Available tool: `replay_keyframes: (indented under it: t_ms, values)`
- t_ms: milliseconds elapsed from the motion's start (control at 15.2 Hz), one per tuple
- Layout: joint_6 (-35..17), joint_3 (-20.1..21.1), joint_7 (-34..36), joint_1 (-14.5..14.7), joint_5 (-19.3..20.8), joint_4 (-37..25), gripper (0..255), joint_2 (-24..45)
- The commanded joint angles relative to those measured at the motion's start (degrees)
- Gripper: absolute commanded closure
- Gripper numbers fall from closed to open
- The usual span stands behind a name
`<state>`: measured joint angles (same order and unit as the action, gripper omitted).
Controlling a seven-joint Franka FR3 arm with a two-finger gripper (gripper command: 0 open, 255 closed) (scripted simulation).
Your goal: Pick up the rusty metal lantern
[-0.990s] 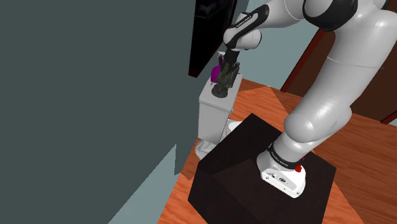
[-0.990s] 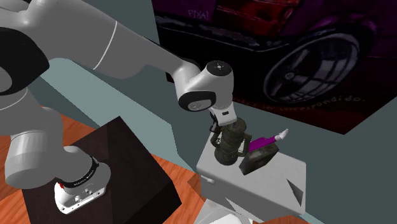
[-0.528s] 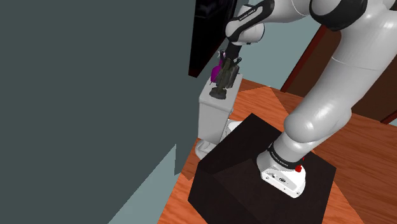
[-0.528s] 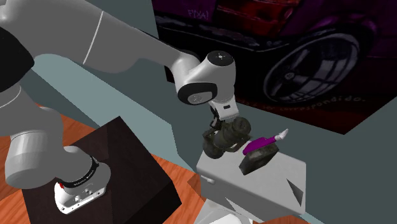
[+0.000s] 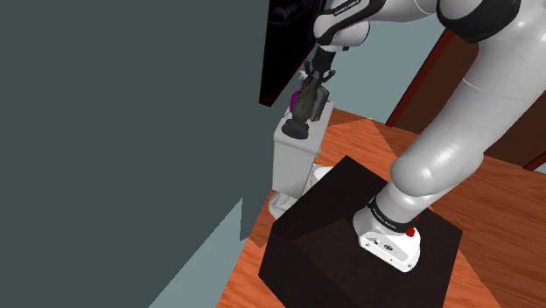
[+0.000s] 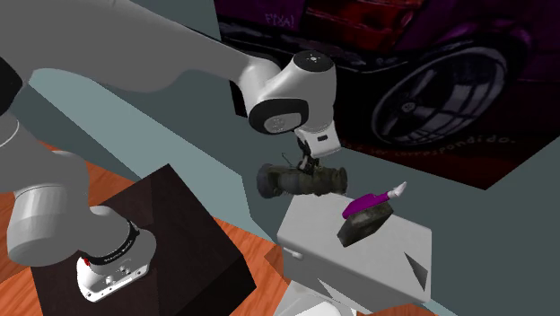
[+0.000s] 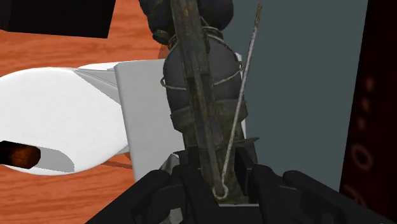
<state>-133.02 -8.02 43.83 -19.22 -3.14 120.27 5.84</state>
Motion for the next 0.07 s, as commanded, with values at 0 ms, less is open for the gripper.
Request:
replay_keyframes:
  t_ms: [0]
  values:
    - [0.3, -0.1, 0.0, 0.0, 0.0, -0.2, 255, -0.3]
